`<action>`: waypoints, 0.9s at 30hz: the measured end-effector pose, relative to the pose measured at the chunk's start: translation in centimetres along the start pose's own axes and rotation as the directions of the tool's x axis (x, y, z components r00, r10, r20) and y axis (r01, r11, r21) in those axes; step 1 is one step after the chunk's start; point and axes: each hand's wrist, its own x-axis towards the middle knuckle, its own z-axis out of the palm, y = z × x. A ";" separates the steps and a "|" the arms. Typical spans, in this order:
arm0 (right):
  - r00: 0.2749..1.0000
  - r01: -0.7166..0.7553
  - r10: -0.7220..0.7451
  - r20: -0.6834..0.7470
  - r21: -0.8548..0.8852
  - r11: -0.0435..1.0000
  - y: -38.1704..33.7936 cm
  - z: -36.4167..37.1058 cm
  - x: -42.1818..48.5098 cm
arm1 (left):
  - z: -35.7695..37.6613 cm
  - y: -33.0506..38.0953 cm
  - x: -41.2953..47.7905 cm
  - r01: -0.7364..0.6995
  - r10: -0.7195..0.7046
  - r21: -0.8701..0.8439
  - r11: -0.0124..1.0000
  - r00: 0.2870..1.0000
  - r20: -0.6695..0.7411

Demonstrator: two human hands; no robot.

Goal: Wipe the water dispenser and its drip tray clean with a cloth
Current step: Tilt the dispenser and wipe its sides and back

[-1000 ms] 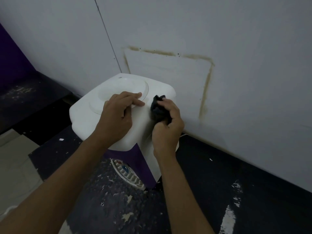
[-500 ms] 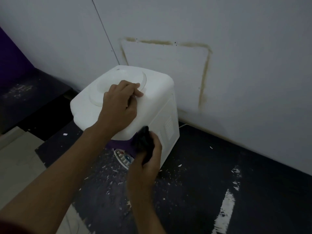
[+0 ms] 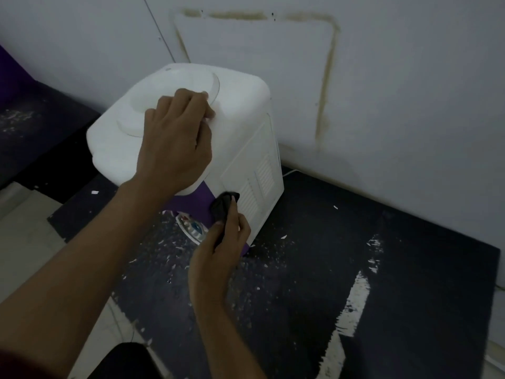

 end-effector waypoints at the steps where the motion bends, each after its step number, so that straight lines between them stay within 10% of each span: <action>1: 1.000 0.016 -0.016 0.019 -0.003 1.000 -0.3 0.0 -0.5 | 0.0 0.0 0.0 -0.006 0.006 0.006 1.000 1.000 -0.003; 9: 0.977 -0.206 0.211 0.030 -0.111 0.972 3.0 -1.9 -1.2 | 0.2 0.5 -0.3 -0.012 0.014 0.058 0.998 1.000 -0.027; 22: 1.000 0.006 -0.006 -0.001 0.047 0.999 1.4 -1.6 0.4 | 0.6 1.0 -1.4 0.091 -0.054 0.122 0.988 0.959 -0.280; 27: 0.931 0.360 -0.360 -0.059 0.002 0.933 -0.1 -0.6 2.8 | 1.1 0.9 -1.5 0.064 -0.024 0.121 0.991 0.951 -0.308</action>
